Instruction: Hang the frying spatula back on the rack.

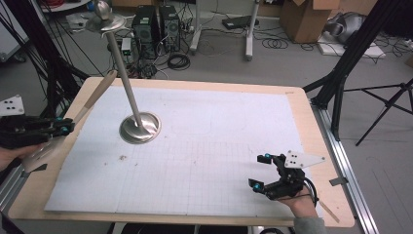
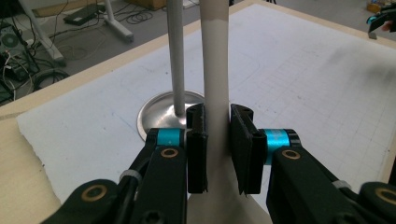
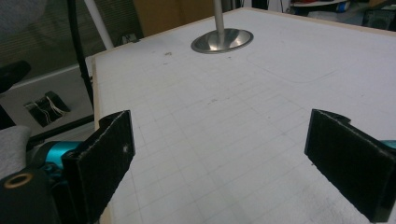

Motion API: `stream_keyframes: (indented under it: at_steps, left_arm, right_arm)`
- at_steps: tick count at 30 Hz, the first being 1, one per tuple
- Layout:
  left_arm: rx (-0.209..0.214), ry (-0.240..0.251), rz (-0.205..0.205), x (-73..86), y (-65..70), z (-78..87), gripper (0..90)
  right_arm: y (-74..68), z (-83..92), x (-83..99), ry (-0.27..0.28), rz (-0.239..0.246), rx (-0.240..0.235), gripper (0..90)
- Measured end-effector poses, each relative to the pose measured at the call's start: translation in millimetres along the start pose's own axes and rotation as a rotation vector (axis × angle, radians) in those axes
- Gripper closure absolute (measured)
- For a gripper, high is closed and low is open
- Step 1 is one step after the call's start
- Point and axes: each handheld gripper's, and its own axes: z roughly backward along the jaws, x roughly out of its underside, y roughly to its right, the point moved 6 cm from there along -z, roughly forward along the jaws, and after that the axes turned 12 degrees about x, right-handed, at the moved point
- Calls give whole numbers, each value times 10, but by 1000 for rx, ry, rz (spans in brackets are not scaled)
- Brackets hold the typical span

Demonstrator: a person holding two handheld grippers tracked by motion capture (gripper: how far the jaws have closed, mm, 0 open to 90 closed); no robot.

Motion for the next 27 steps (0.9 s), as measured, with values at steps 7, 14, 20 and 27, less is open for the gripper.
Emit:
stream_keyframes:
  at_steps: [7, 14, 20, 27]
  left_arm:
    - [-9, 34, -17, -107, 26, 115, 766]
    - [-16, 56, -17, -126, 22, 159, 766]
    - [-20, 87, -19, -185, 15, 237, 766]
    - [-52, 90, -21, -241, 17, 300, 766]
  right_arm:
    - [-2, 9, -5, 4, -1, -1, 76]
    - [-11, 7, -21, 9, 5, -3, 76]
    - [-8, 10, -19, 7, 6, -3, 76]
    - [-18, 8, -22, 7, 8, -7, 76]
